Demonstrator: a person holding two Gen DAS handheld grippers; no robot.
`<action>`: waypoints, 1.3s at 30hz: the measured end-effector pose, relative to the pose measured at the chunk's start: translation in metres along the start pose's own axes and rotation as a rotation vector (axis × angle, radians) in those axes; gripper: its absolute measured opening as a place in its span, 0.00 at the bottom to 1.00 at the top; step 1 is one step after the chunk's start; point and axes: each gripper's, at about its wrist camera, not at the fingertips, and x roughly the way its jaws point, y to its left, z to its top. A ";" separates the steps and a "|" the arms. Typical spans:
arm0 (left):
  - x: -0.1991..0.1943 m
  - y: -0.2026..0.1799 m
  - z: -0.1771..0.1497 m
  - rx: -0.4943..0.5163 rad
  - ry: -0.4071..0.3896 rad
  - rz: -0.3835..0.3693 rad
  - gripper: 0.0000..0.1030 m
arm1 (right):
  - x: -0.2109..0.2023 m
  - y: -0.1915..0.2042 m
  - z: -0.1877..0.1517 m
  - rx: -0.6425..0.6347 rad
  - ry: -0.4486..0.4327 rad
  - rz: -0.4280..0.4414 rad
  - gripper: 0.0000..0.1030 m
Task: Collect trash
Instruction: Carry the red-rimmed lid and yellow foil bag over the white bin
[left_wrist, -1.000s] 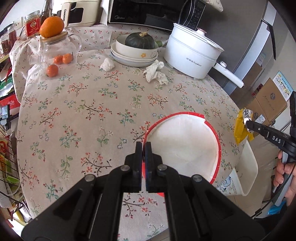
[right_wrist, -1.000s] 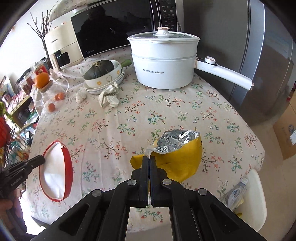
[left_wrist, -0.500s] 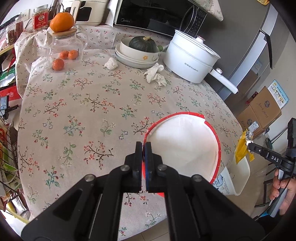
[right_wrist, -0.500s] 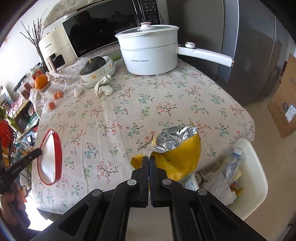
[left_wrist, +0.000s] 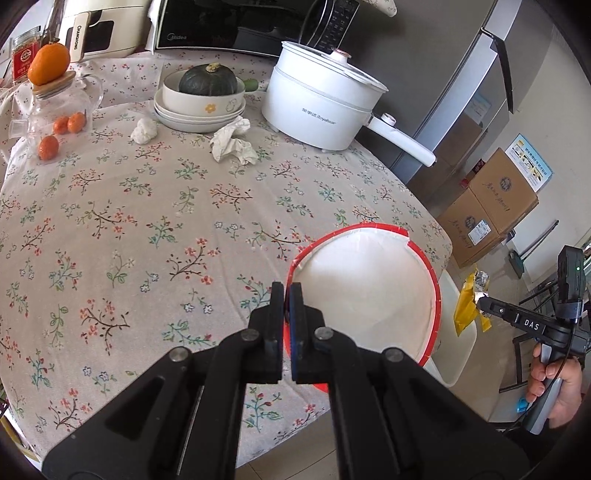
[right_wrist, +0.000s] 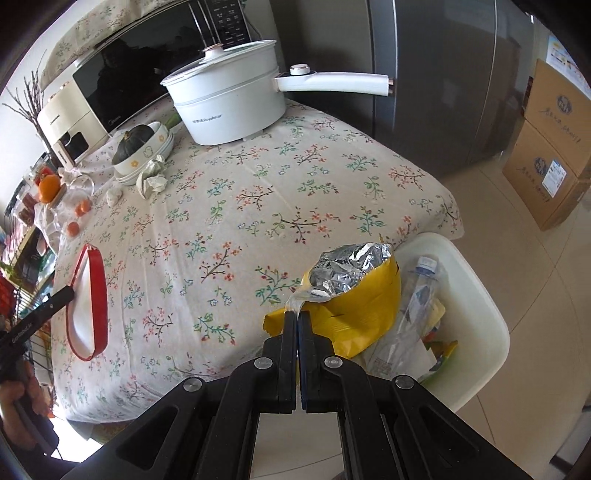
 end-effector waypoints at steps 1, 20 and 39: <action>0.003 -0.006 0.001 0.010 0.002 -0.005 0.03 | 0.000 -0.006 -0.001 0.007 -0.001 -0.007 0.01; 0.067 -0.140 -0.008 0.197 0.063 -0.124 0.03 | -0.002 -0.116 -0.028 0.196 0.058 -0.038 0.02; 0.133 -0.230 -0.046 0.418 0.053 -0.026 0.04 | -0.004 -0.177 -0.045 0.289 0.074 -0.061 0.02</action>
